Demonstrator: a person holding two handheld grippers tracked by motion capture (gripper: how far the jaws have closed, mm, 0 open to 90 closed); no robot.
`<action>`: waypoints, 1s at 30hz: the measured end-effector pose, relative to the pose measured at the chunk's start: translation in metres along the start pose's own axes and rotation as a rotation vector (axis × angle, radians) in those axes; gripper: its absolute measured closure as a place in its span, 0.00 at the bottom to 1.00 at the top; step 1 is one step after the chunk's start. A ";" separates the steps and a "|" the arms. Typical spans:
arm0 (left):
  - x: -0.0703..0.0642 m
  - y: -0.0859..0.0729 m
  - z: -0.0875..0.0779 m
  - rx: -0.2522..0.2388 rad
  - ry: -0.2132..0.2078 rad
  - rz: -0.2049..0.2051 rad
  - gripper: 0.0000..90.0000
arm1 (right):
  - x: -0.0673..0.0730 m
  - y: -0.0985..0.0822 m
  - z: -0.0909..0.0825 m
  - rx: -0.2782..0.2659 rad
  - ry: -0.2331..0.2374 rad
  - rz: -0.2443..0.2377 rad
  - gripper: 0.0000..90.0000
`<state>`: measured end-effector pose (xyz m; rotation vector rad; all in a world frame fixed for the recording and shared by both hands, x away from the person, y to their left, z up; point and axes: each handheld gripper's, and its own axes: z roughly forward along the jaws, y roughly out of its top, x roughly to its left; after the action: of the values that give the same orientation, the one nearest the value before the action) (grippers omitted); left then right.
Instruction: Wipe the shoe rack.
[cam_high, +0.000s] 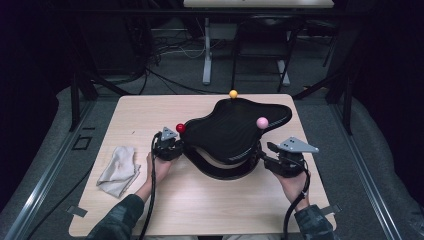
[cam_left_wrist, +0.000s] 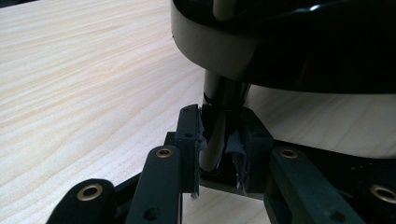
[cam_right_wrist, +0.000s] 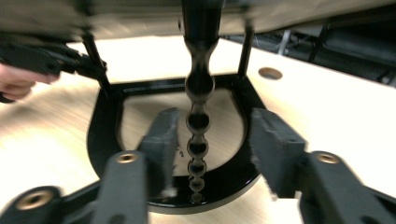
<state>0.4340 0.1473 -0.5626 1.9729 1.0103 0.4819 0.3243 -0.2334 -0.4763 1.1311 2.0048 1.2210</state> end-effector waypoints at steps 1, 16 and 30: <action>0.000 0.000 0.000 -0.001 0.000 0.001 0.82 | 0.001 -0.002 0.004 0.013 0.004 0.000 0.66; -0.001 -0.011 -0.017 0.012 0.042 -0.001 0.82 | 0.012 -0.001 0.034 0.024 -0.018 -0.055 0.83; -0.010 -0.030 -0.044 0.006 0.053 0.002 0.82 | -0.001 0.010 0.062 0.005 0.022 -0.019 0.83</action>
<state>0.3850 0.1719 -0.5621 1.9759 1.0440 0.5345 0.3767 -0.2044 -0.4955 1.1035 2.0317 1.2246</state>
